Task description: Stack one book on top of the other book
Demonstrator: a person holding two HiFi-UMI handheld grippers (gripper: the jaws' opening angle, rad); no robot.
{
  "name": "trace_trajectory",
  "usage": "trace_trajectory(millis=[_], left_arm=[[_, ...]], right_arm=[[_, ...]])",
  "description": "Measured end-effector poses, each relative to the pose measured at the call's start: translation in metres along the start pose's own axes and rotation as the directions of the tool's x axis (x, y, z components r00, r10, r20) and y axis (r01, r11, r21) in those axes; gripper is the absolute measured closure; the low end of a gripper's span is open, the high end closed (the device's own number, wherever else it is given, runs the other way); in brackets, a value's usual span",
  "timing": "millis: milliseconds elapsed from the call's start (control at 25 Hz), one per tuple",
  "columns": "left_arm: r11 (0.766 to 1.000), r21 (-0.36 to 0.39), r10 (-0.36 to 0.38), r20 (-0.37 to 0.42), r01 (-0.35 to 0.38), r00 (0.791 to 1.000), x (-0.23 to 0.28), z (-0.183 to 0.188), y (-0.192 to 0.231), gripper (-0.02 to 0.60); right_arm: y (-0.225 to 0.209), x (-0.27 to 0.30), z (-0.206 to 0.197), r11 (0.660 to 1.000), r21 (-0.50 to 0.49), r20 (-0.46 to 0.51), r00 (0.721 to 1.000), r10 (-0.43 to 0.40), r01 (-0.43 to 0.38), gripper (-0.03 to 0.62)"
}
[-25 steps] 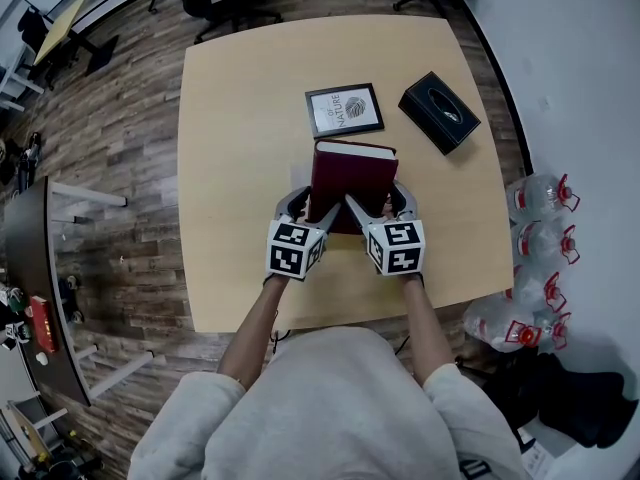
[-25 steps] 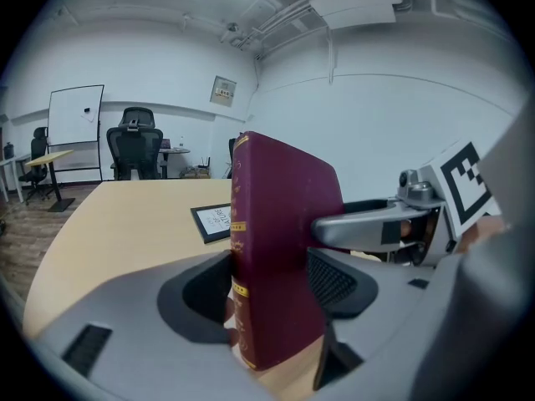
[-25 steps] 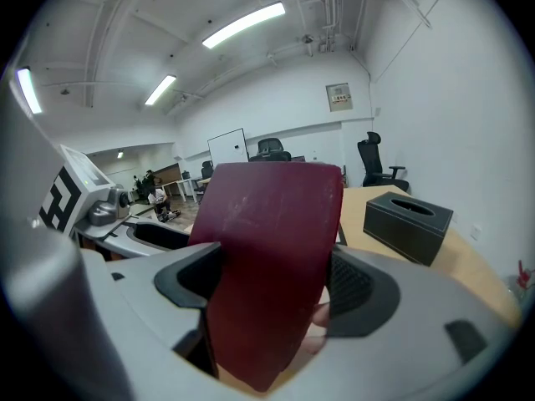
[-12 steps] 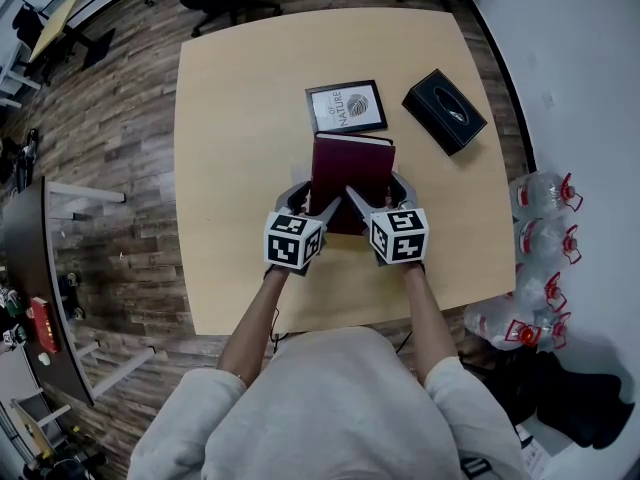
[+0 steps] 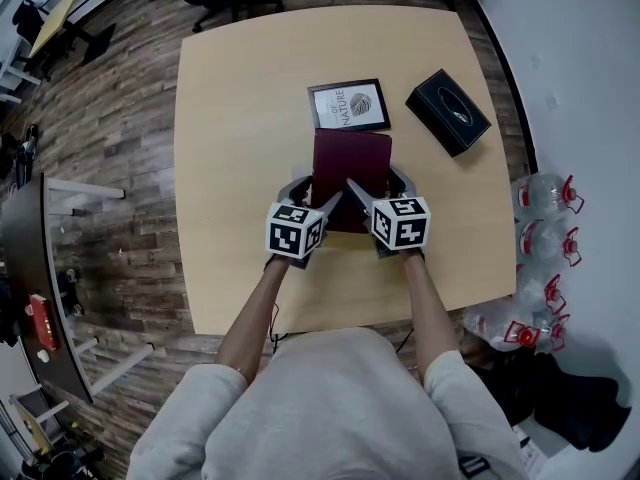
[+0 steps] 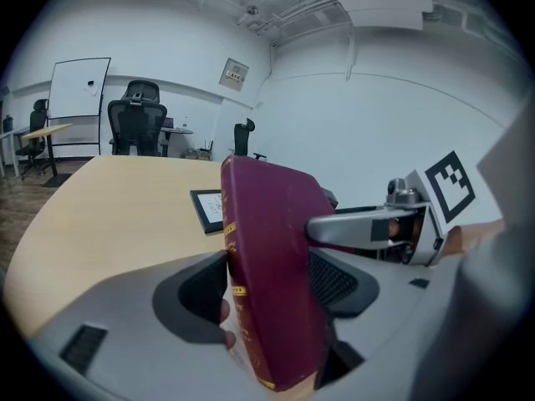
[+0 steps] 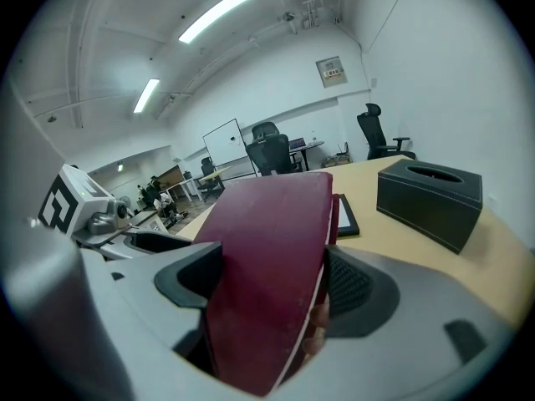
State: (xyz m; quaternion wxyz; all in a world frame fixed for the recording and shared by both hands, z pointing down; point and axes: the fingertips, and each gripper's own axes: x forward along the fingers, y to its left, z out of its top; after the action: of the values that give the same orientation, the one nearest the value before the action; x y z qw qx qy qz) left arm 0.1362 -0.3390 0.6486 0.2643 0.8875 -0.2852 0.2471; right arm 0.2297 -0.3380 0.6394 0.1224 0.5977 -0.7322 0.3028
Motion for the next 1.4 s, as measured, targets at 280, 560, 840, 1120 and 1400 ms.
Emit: trace_trajectory(millis=[280, 560, 840, 1120, 1400], left_arm=[[1.000, -0.017, -0.011, -0.033, 0.010, 0.999, 0.010, -0.002, 0.008, 0.278], [0.999, -0.033, -0.024, -0.081, 0.022, 0.996, 0.019, -0.006, 0.012, 0.275], [0.998, -0.057, -0.026, -0.121, 0.019, 0.992, 0.027, -0.011, 0.017, 0.273], [0.997, -0.073, -0.025, -0.148, 0.014, 0.989, 0.033, -0.016, 0.019, 0.272], [0.996, -0.087, -0.028, -0.146, 0.015, 0.989, 0.033, -0.017, 0.021, 0.268]], right_arm=[[-0.006, 0.014, -0.006, 0.999, 0.040, -0.037, 0.999, 0.015, -0.014, 0.215], [-0.013, 0.024, -0.014, 0.997, 0.074, -0.094, 0.995, 0.036, -0.029, 0.217], [-0.018, 0.033, -0.021, 0.995, 0.094, -0.136, 0.990, 0.041, -0.028, 0.217], [-0.022, 0.040, -0.029, 0.994, 0.108, -0.177, 0.983, 0.043, -0.024, 0.220], [-0.021, 0.042, -0.030, 0.994, 0.106, -0.179, 0.983, 0.048, -0.030, 0.218]])
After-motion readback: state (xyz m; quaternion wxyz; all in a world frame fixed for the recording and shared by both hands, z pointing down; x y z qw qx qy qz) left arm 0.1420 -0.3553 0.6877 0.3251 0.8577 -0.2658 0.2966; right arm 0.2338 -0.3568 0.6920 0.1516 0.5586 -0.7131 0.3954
